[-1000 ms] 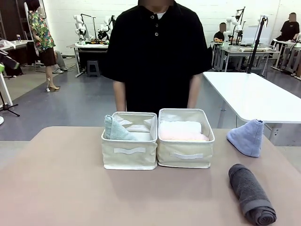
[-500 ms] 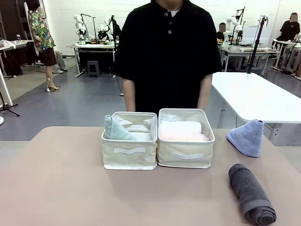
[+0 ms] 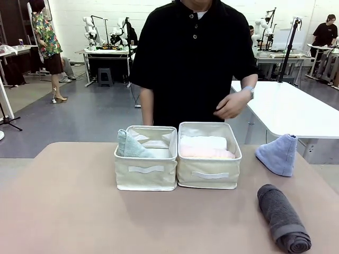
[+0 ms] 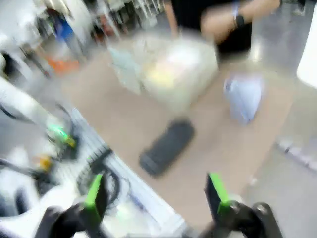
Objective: Sort the towels based on their folding style.
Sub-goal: Pick up another triangle-folded towel from the table and place it in the left Fabric basket.
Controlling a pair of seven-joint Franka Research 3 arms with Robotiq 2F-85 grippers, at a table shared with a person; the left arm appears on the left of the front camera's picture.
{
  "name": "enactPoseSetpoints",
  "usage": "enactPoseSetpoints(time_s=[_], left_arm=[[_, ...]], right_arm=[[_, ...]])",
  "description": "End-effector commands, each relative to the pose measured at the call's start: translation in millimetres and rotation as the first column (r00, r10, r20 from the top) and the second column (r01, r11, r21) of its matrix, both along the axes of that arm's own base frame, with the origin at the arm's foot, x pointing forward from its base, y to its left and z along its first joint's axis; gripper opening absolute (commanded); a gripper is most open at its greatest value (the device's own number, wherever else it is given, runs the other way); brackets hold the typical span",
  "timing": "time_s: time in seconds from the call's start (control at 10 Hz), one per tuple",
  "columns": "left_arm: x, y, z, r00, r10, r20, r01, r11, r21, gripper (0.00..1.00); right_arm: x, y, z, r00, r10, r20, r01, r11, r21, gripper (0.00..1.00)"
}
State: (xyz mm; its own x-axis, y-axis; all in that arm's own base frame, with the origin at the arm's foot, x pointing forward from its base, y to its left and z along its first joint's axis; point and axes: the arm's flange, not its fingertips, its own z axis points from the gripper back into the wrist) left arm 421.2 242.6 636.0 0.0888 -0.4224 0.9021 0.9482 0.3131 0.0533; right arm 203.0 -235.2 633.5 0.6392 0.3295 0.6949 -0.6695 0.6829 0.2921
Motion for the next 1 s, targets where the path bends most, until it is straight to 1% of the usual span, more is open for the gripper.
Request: enactPoseSetpoints(time_s=[0.0,0.1,0.2,0.3,0.4,0.5,0.6,0.7,0.8,0.9], left_arm=[[-2.5,-1.8,3.3,1.0,0.007,0.005,-0.007,0.999,0.032,1.0],[-2.5,-1.8,3.3,1.0,0.007,0.005,-0.007,0.999,0.032,1.0],[-2.5,-1.8,3.3,1.0,0.007,0.005,-0.007,0.999,0.032,1.0],[-2.5,-1.8,3.3,1.0,0.007,0.005,-0.007,0.999,0.032,1.0],[-2.5,-1.8,3.3,1.0,0.007,0.005,-0.007,0.999,0.032,1.0],[-2.5,-1.8,3.3,1.0,0.007,0.005,-0.007,0.999,0.032,1.0],[-2.5,-1.8,3.3,1.0,0.007,0.005,-0.007,0.999,0.032,1.0],[-2.5,-1.8,3.3,1.0,0.007,0.005,-0.007,0.999,0.032,1.0],[-2.5,-1.8,3.3,1.0,0.007,0.005,-0.007,0.999,0.032,1.0],[-2.5,-1.8,3.3,1.0,0.007,0.005,-0.007,0.999,0.032,1.0]], right_arm=[[12.5,82.4,-19.9,0.993,0.038,-0.11,-0.076,0.924,-0.374,1.0],[27.0,114.6,-37.5,0.987,0.047,-0.152,-0.114,0.875,-0.47,1.0],[39.6,138.2,-59.0,0.981,0.031,-0.194,-0.134,0.829,-0.543,1.0],[47.1,149.9,-76.9,0.977,0.018,-0.213,-0.142,0.799,-0.585,1.0],[46.8,148.5,-78.3,0.974,0.016,-0.228,-0.149,0.801,-0.58,1.0],[45.2,133.8,-73.7,0.961,0.021,-0.276,-0.172,0.825,-0.539,1.0],[31.0,106.1,-54.7,0.953,0.012,-0.302,-0.162,0.864,-0.477,1.0],[1.6,68.7,-24.7,0.951,0.045,-0.306,-0.183,0.879,-0.44,1.0],[-22.1,39.6,-0.1,0.963,0.054,-0.264,-0.157,0.908,-0.388,1.0],[-42.4,20.0,12.6,0.972,0.053,-0.231,-0.138,0.92,-0.368,1.0]])
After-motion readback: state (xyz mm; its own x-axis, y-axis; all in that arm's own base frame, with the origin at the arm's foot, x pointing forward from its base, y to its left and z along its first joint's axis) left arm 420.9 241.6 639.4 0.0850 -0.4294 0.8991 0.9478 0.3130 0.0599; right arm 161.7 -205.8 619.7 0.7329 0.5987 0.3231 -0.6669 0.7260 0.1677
